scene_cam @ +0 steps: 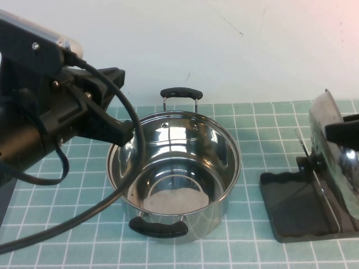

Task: Put pot lid on rack
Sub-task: Place the pot lid on the pot rack

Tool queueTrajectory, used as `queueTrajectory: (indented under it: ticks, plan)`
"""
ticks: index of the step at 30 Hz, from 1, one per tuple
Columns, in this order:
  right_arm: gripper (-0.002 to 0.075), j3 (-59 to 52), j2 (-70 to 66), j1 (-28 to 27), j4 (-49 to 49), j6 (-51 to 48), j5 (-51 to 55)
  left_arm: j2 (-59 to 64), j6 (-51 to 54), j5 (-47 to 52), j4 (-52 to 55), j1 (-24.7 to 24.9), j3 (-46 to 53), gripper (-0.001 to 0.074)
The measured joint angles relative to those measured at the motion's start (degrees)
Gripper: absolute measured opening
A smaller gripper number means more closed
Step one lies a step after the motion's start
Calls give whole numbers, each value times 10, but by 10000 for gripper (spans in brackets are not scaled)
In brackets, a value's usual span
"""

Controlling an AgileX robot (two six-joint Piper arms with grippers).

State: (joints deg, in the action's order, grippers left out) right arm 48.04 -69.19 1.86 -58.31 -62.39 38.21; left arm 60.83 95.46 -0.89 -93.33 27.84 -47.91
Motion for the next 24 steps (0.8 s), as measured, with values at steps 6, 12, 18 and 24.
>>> queueTrajectory:
  ticks: [6,12,18,24]
  plan:
    - [328,13,67,-43,8,0,14,0,26,-39,-1,0,0,-1]
    - [329,14,148,-70,38,0,31,-13,33,-77,-5,0,0,-1]
    - [329,14,234,-71,52,14,26,-75,69,-159,-54,0,30,-1]
    - [286,15,342,-73,52,23,17,-191,98,-226,-75,0,146,-1]
